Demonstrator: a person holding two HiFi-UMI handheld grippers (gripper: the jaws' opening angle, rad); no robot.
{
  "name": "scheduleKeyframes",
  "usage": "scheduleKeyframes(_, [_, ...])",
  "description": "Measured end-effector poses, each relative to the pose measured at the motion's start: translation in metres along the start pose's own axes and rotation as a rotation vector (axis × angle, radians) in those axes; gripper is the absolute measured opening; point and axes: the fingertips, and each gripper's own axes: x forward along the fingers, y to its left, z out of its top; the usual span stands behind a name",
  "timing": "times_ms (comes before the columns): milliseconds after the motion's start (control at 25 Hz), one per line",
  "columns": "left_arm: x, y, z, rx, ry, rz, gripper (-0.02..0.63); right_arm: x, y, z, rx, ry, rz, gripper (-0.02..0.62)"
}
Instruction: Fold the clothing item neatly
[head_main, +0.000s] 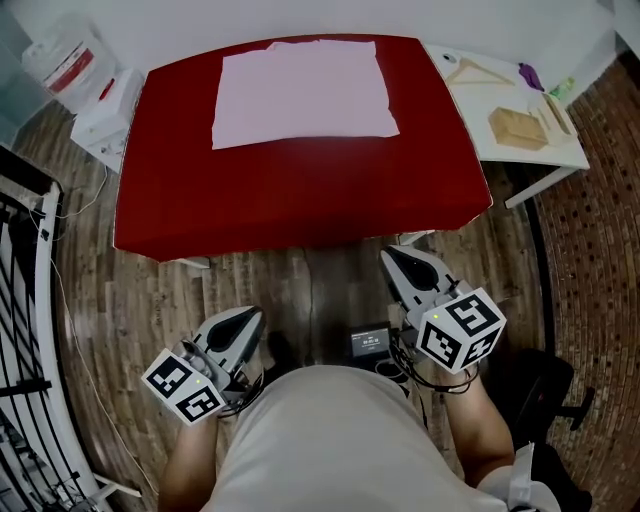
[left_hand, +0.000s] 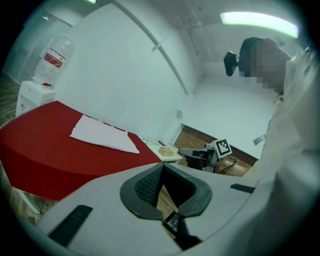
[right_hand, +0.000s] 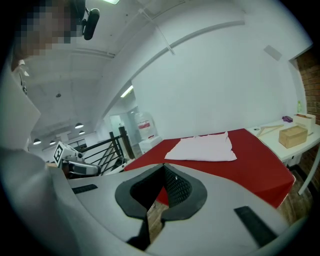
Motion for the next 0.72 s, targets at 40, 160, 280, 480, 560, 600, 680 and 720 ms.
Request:
scheduleKeyframes(40, [-0.002,0.000,0.000,0.002,0.004,-0.008,0.006,0.000,0.005,0.000,0.004,-0.006,0.000,0.014])
scheduleKeyframes(160, [-0.008,-0.003,-0.008,-0.006,0.022,-0.035,0.006,-0.003,0.020,-0.005,0.015,-0.004,-0.005,0.014])
scheduleKeyframes(280, [-0.013,-0.002,-0.003,0.000,0.026,-0.061,0.006,0.002,0.035,-0.003,0.008,0.000,-0.010,0.014])
scheduleKeyframes(480, [-0.025,0.004,0.008,0.007,0.022,-0.085,0.006,0.014,0.057,0.005,-0.014,0.001,-0.004,0.012])
scheduleKeyframes(560, [-0.031,0.006,0.010,0.006,0.019,-0.086,0.006,0.018,0.066,0.010,-0.026,-0.006,-0.001,0.012])
scheduleKeyframes(600, [-0.033,0.006,0.011,0.007,0.018,-0.086,0.006,0.020,0.069,0.012,-0.032,-0.009,0.000,0.014])
scheduleKeyframes(680, [-0.037,0.008,0.015,0.011,0.014,-0.088,0.006,0.024,0.076,0.018,-0.042,-0.016,0.002,0.012])
scheduleKeyframes(720, [-0.039,0.009,0.016,0.012,0.012,-0.089,0.006,0.026,0.078,0.020,-0.049,-0.019,0.004,0.012])
